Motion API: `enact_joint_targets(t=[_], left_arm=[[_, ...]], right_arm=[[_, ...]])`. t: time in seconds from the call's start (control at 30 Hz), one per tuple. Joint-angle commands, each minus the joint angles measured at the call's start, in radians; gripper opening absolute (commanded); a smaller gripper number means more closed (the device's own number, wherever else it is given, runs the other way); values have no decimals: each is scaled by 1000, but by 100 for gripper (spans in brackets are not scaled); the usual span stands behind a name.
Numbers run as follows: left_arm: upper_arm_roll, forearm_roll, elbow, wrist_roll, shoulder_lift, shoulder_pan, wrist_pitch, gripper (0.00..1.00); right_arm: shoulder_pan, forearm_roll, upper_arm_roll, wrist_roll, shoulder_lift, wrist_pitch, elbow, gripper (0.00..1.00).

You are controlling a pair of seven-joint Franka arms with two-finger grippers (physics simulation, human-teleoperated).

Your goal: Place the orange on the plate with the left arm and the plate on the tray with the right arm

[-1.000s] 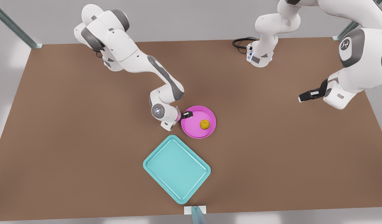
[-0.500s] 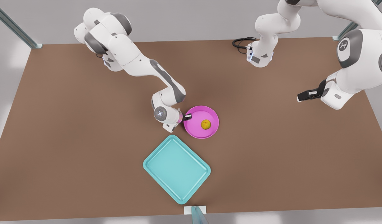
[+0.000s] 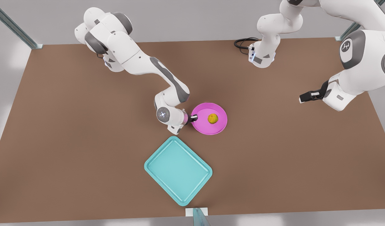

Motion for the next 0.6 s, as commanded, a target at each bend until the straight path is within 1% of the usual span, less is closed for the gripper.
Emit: enact_joint_targets(t=[0.0,0.1,0.27,0.3,0.4,0.47,0.57], left_arm=[[0,0,0,10,-1,0,-2,100],[0,0,0,10,-1,0,-2,100],[0,2,0,10,-1,-5,-2,100],[0,2,0,10,-1,-6,-2,100],[0,2,0,10,-1,-6,-2,100],[0,2,0,10,-1,-6,-2,100],[0,2,0,10,-1,-6,-2,100]], right_arm=[[-5,-4,-5,29,-1,-64,28,21],[-36,-1,-8,83,3,-63,85,21],[-149,4,-9,85,12,-49,117,21],[-166,4,-25,83,22,-50,137,21],[-280,7,-22,68,45,-63,171,21],[-327,4,-20,39,54,-63,185,21],[-361,4,-18,26,84,-63,219,21]])
